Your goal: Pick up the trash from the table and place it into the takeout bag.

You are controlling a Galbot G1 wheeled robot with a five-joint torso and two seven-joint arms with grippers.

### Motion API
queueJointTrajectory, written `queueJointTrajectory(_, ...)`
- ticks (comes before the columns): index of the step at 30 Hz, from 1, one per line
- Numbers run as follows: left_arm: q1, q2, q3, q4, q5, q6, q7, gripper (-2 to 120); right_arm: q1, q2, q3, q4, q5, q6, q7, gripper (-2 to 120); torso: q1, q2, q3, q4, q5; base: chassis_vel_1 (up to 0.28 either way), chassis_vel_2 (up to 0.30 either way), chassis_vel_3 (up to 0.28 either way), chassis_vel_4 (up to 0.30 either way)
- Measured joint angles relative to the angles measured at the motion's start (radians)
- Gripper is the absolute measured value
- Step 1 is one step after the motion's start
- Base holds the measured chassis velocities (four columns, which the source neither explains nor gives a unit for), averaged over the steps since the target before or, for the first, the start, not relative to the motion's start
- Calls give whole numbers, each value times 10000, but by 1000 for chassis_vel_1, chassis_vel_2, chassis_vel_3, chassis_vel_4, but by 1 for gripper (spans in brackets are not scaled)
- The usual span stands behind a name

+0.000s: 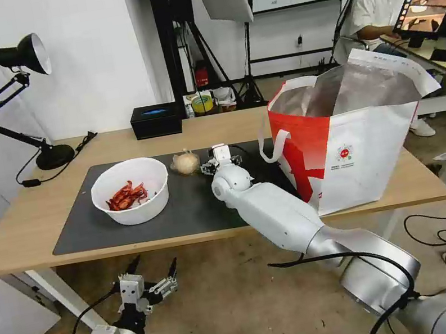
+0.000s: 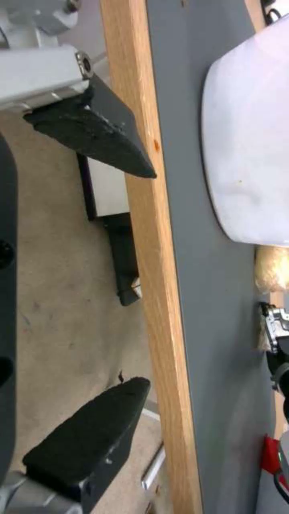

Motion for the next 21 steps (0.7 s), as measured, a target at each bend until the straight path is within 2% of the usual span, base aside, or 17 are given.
queueJointTrajectory(1,0,0,0,0,0,0,0,100,0,0,0,0,0,0,0,96,0,0,0,0,0,0,0,0,0)
queueJointTrajectory(3,1,10,-5,-8,-15,-2,4,100,-35,2,12,41,45,14,-4,86,-1,1,-1,2,0,0,0,0,0)
queueJointTrajectory(4,1,10,-5,-8,-15,-2,4,100,-35,2,12,41,45,14,-4,86,-1,1,-1,2,0,0,0,0,0)
queueJointTrajectory(5,-5,12,-4,-9,-18,-3,6,100,-54,2,14,63,48,21,-5,80,-2,1,0,3,1,0,0,0,0)
queueJointTrajectory(6,-5,12,-4,-9,-18,-3,6,100,-54,2,14,63,48,21,-5,80,-2,1,0,3,1,0,0,0,0)
queueJointTrajectory(9,-27,4,30,-10,-20,-4,9,100,-122,3,17,137,60,51,-9,63,-2,1,-1,6,1,0,0,0,0)
queueJointTrajectory(10,-27,4,30,-10,-20,-4,9,100,-122,3,17,137,60,51,-9,63,-2,1,-1,6,1,0,0,0,0)
queueJointTrajectory(12,-29,-8,42,-10,-19,-7,10,100,-168,4,21,168,62,68,-11,53,-2,1,-1,6,2,0,0,0,0)
queueJointTrajectory(13,-29,-8,42,-10,-19,-7,10,100,-168,4,21,168,62,68,-11,53,-2,1,-1,6,2,0,0,0,0)
queueJointTrajectory(16,-27,-8,40,-9,-19,-16,11,100,-204,4,31,181,58,105,-8,37,-2,1,0,4,0,0,0,0,0)
queueJointTrajectory(18,-27,-8,40,-9,-19,-16,11,100,-204,4,31,181,58,105,-8,37,-2,1,0,4,0,0,0,0,0)
queueJointTrajectory(19,-35,4,35,-9,-19,-20,12,100,-215,-2,35,202,58,172,-3,28,-1,1,1,-2,-1,0,0,0,0)
queueJointTrajectory(20,-45,7,35,-9,-18,-21,12,100,-221,-6,35,217,60,262,0,22,-1,-1,2,-4,-1,0,0,0,0)
queueJointTrajectory(21,-45,7,35,-9,-18,-21,12,100,-221,-6,35,217,60,262,0,22,-1,-1,2,-4,-1,0,0,0,0)
